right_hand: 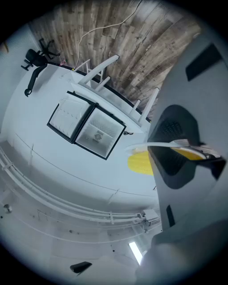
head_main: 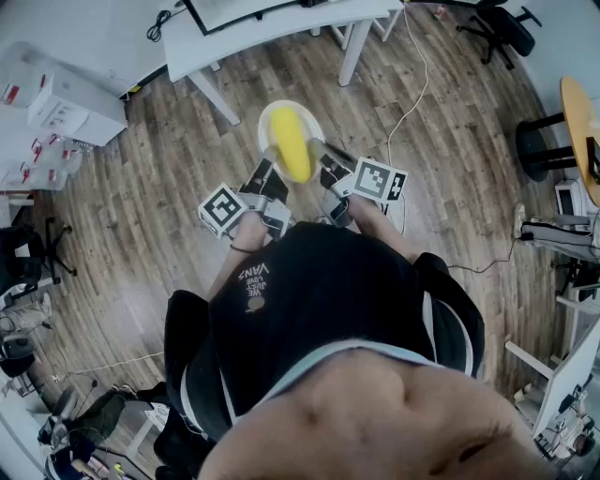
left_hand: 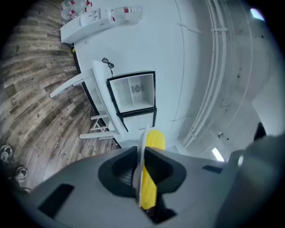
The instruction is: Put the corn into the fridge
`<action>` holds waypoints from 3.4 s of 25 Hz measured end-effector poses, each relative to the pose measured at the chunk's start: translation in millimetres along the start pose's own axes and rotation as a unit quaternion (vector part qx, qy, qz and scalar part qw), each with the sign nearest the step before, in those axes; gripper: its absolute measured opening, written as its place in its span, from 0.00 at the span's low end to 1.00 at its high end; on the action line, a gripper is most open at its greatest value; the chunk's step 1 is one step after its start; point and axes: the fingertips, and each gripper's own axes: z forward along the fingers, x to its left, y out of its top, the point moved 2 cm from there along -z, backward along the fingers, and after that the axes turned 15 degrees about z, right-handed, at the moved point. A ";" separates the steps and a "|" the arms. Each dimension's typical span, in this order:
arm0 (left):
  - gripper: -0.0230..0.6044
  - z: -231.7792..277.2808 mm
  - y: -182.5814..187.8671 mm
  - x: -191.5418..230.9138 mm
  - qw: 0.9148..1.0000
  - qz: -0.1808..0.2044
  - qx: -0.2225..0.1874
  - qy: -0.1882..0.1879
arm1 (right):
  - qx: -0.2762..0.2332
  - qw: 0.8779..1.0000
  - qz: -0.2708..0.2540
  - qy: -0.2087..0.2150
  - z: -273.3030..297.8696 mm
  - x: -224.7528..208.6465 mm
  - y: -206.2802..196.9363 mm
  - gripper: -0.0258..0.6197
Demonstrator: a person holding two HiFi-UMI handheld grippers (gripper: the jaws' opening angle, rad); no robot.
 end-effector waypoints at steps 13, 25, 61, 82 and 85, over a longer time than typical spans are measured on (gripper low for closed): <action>0.11 3.2 1.0 -2.5 1.000 -0.001 0.000 -0.007 | -0.011 1.000 0.013 0.005 1.5 -0.3 3.2 0.08; 0.11 14.2 -8.3 -10.8 1.000 -0.005 -0.012 -0.017 | -0.006 1.000 0.013 0.007 -6.8 -4.9 14.2 0.08; 0.11 54.7 -8.4 -1.1 0.999 -0.046 -0.023 -0.019 | 0.012 1.000 0.011 0.004 5.2 -20.2 52.4 0.08; 0.11 110.6 85.9 46.0 0.998 -0.052 -0.003 -0.024 | -0.006 1.000 0.015 -0.005 113.9 -16.1 93.5 0.08; 0.11 118.4 99.6 52.7 0.998 -0.055 -0.002 -0.024 | -0.007 1.000 0.015 -0.006 129.5 -14.4 99.6 0.08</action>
